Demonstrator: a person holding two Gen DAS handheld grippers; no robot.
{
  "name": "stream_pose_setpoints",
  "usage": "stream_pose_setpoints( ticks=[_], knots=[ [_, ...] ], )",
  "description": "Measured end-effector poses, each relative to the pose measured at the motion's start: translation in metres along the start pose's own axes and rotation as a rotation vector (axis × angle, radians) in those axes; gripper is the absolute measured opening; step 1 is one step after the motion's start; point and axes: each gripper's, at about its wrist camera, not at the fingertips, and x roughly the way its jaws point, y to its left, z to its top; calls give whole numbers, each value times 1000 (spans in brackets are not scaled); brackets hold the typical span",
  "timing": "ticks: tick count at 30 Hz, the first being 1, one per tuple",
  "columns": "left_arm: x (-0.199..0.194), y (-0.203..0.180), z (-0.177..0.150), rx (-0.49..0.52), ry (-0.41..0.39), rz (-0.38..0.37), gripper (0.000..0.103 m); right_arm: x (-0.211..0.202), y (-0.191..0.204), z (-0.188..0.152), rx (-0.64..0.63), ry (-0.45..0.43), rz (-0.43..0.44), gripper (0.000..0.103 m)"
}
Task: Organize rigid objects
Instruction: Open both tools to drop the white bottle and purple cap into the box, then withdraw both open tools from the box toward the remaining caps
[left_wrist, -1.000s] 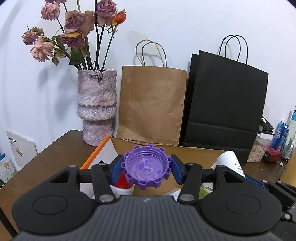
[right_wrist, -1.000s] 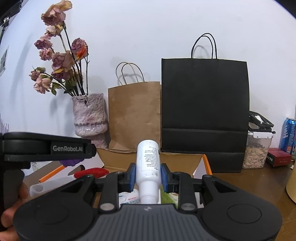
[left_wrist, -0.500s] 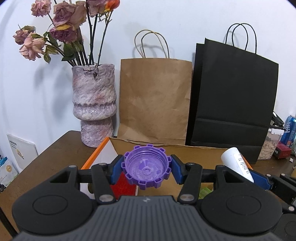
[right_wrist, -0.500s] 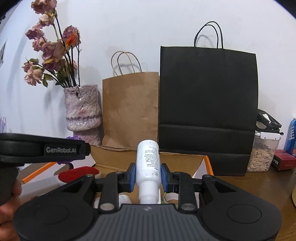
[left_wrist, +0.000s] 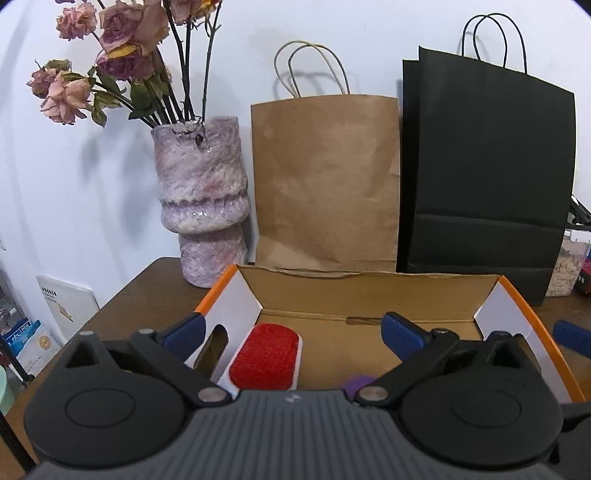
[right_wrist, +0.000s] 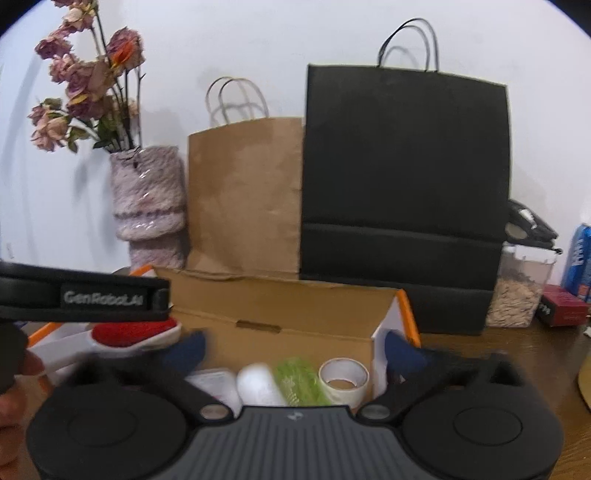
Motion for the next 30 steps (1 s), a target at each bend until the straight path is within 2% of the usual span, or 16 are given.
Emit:
stream_pose_setpoints(
  ticks=[17, 30],
  knots=[
    [-2, 3, -2, -18, -4, -7, 103, -2, -3, 1, 10, -8, -3, 103],
    [-21, 9, -6, -41, -17, -25, 103, -24, -7, -2, 12, -34, -9, 103]
  ],
)
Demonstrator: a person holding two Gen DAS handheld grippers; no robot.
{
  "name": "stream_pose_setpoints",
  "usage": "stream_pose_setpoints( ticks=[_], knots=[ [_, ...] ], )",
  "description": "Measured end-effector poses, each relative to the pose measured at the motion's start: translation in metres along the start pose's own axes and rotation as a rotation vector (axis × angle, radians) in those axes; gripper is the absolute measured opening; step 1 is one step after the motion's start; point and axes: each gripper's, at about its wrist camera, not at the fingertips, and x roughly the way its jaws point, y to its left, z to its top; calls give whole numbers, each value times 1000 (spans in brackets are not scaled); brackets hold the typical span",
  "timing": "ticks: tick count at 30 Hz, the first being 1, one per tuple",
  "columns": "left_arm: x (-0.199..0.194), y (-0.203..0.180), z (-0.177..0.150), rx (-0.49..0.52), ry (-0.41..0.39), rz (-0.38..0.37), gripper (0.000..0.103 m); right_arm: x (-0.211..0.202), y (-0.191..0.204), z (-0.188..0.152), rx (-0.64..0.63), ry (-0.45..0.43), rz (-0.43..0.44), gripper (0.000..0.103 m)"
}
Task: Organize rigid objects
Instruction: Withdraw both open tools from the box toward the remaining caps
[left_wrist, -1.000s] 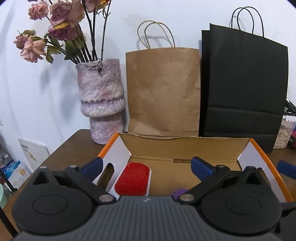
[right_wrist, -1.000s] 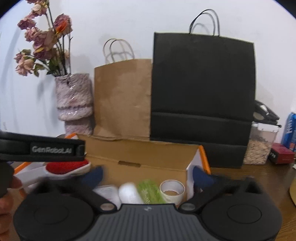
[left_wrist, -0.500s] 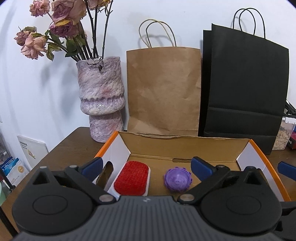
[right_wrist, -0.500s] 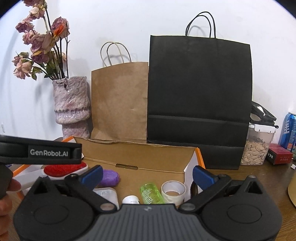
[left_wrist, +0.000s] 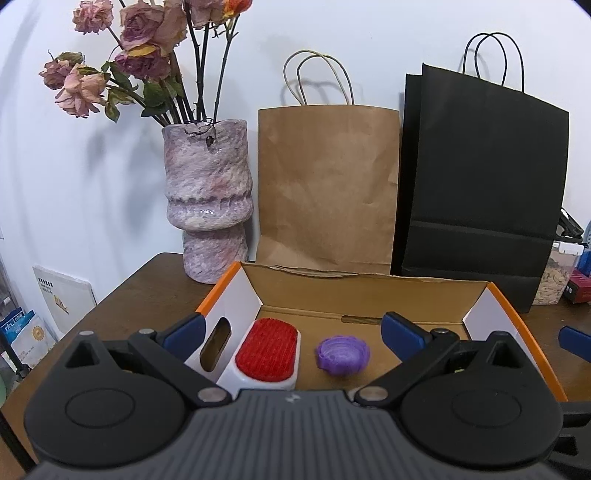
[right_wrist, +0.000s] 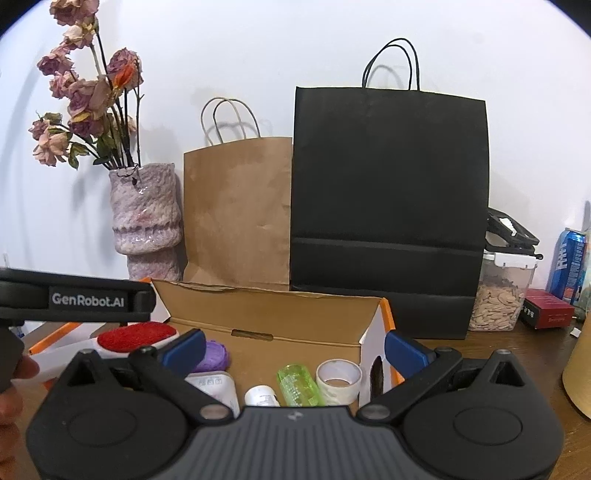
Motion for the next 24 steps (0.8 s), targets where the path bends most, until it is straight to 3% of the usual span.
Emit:
stream_pose_setpoints(
  ticks=[24],
  knots=[
    [-56, 8, -25, 10, -15, -67, 103, -57, -14, -23, 27, 27, 2, 103]
  ],
)
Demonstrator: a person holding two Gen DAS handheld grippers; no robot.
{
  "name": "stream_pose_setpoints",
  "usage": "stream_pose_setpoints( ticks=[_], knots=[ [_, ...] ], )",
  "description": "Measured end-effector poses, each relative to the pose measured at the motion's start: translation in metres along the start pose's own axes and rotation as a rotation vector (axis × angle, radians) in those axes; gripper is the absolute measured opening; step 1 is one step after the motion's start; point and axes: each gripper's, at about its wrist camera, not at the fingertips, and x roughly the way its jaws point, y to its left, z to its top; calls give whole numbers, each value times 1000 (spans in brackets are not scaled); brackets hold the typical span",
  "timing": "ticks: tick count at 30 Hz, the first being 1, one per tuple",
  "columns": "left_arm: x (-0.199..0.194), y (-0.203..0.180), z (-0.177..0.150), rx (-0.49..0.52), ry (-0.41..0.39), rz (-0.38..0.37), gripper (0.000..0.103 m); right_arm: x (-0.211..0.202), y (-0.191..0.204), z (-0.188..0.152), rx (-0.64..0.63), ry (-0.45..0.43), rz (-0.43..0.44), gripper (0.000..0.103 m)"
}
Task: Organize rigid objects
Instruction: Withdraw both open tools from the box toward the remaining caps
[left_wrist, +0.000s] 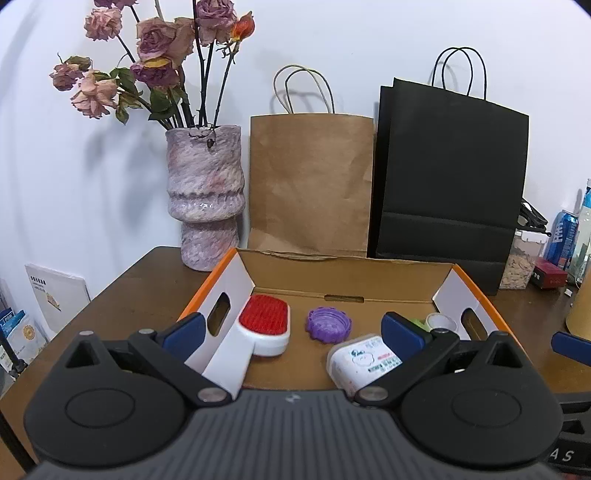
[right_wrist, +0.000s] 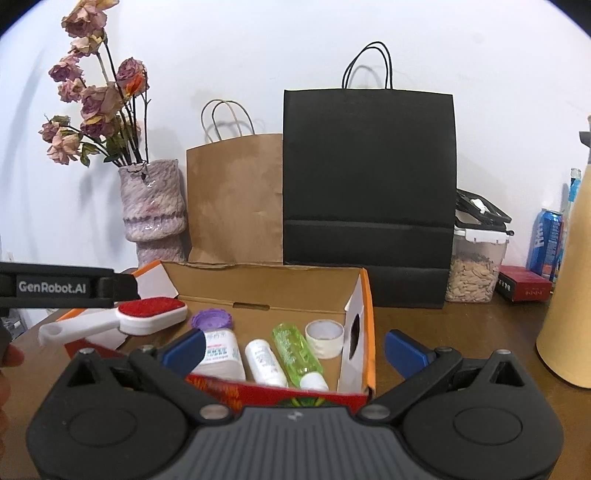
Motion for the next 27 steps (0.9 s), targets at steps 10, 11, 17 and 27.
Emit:
stream_pose_setpoints(
  ticks=[10, 11, 17, 27],
  knots=[
    [-28, 11, -16, -6, 9, -18, 103, -31, -1, -13, -4, 16, 11, 103],
    [-30, 11, -18, -6, 11, -18, 103, -34, -1, -15, -6, 18, 11, 103],
    [-46, 16, -28, -6, 23, -26, 103, -51, -1, -25, -17, 29, 14, 103],
    [-70, 22, -50, 12, 43, -54, 103, -74, -4, -44, -29, 76, 31, 103]
  ],
)
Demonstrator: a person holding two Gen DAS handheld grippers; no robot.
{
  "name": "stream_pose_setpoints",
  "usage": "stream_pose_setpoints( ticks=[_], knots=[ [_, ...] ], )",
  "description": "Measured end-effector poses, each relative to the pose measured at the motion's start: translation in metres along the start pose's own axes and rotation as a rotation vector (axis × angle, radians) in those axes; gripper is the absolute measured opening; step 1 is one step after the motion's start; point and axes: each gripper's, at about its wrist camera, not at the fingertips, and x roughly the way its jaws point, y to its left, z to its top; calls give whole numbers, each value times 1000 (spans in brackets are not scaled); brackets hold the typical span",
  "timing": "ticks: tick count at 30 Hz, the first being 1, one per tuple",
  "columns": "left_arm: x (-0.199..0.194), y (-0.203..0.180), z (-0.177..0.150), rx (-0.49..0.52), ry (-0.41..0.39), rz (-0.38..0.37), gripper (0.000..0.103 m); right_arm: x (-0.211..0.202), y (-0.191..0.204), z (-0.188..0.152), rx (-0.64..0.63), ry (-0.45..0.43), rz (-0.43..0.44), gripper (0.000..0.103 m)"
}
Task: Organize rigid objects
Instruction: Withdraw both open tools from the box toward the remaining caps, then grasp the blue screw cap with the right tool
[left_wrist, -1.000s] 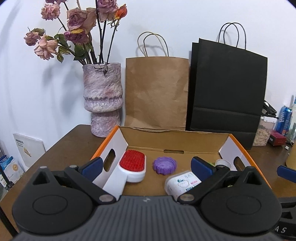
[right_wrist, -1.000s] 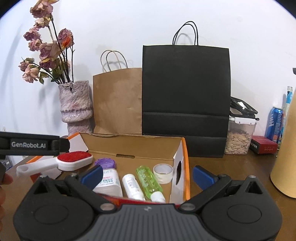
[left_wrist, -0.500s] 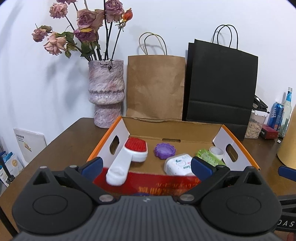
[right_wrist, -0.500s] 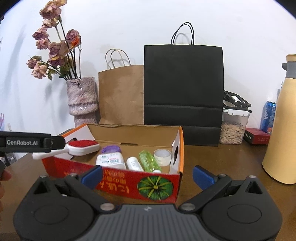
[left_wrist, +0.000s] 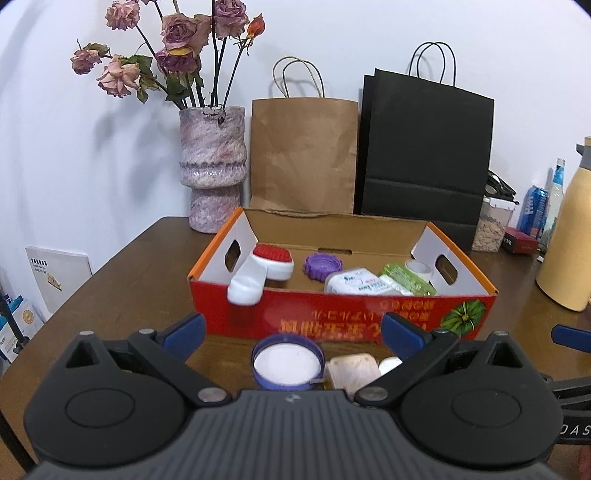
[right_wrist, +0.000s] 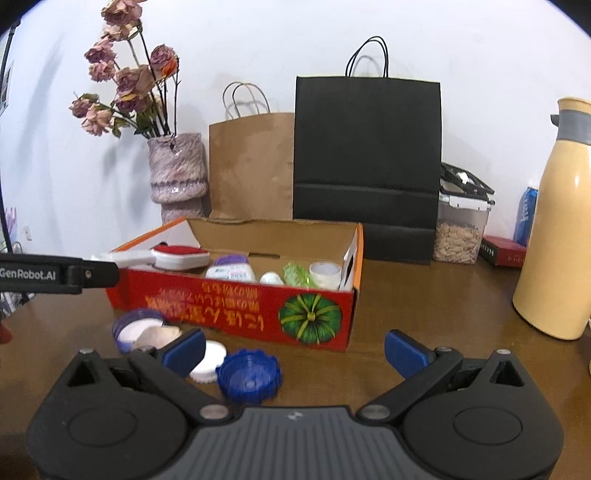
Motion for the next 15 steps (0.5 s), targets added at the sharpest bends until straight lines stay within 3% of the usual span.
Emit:
stream_pose_setpoints(
  ticks=[15],
  knots=[
    [-9, 15, -32, 19, 63, -17, 103, 0, 11, -29, -51, 104, 12, 103]
  ],
)
